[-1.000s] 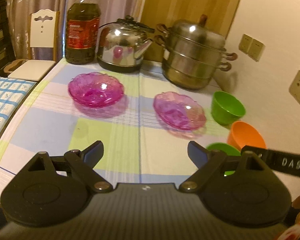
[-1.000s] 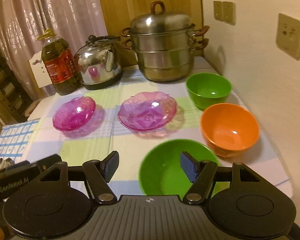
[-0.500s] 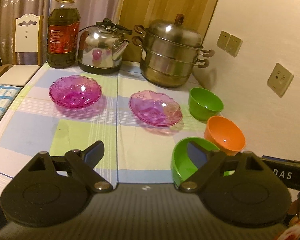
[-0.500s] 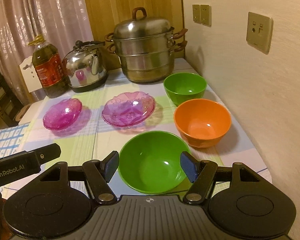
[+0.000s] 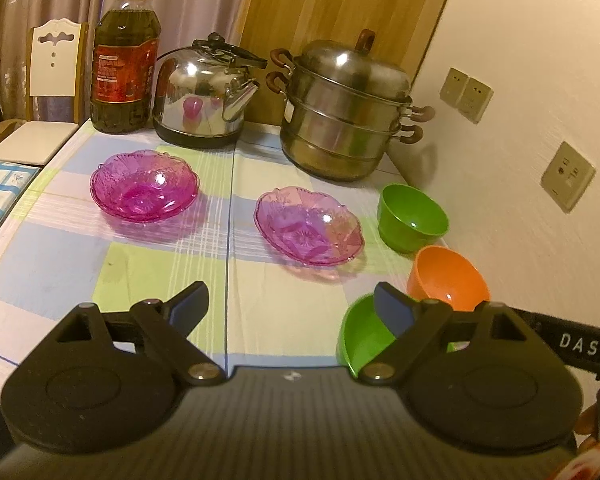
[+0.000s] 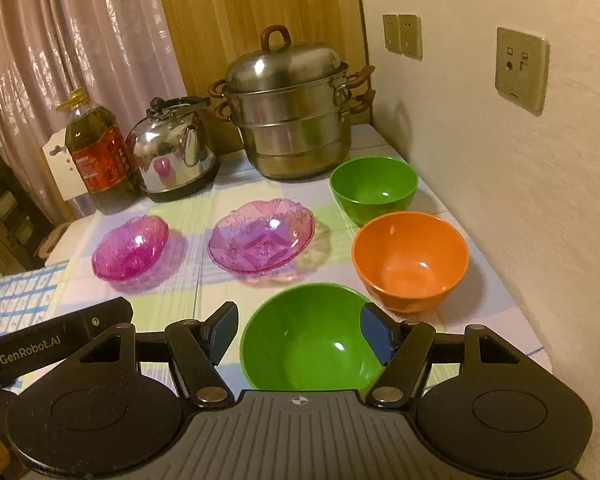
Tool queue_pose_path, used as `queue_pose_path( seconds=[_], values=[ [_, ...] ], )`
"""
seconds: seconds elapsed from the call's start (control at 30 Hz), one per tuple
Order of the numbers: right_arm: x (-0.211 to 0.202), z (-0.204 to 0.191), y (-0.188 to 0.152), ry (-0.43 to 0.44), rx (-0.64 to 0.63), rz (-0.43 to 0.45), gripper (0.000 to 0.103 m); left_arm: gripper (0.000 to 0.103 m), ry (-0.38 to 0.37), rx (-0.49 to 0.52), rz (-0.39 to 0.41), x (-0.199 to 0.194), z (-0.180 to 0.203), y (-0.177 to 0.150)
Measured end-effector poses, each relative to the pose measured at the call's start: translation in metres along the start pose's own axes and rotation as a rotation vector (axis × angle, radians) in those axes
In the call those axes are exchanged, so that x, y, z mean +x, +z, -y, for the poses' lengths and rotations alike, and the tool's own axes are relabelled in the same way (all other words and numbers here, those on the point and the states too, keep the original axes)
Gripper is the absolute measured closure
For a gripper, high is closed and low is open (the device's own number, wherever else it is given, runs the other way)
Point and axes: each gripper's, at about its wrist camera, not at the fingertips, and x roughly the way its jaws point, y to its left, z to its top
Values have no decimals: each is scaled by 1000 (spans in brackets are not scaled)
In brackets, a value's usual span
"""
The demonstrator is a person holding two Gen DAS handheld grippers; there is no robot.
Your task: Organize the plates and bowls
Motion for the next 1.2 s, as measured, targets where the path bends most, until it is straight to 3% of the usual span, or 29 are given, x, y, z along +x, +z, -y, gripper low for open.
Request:
queue_pose_path(
  seconds=[0.2,0.5,0.9,1.2],
  values=[
    [32,8,27,44,12,-1,35,15,9,-43,-6,33,-10,18],
    [106,11,64,53,-12,-20,36,21,16,-48,-27,115,-29,47],
    [203,13,84,27,-21,-54,37,29,-14,1,-31,207,-47,63],
    [254,20,82,-5,-14,-97,46,39,-56,23,-54,258,-53,60]
  ],
)
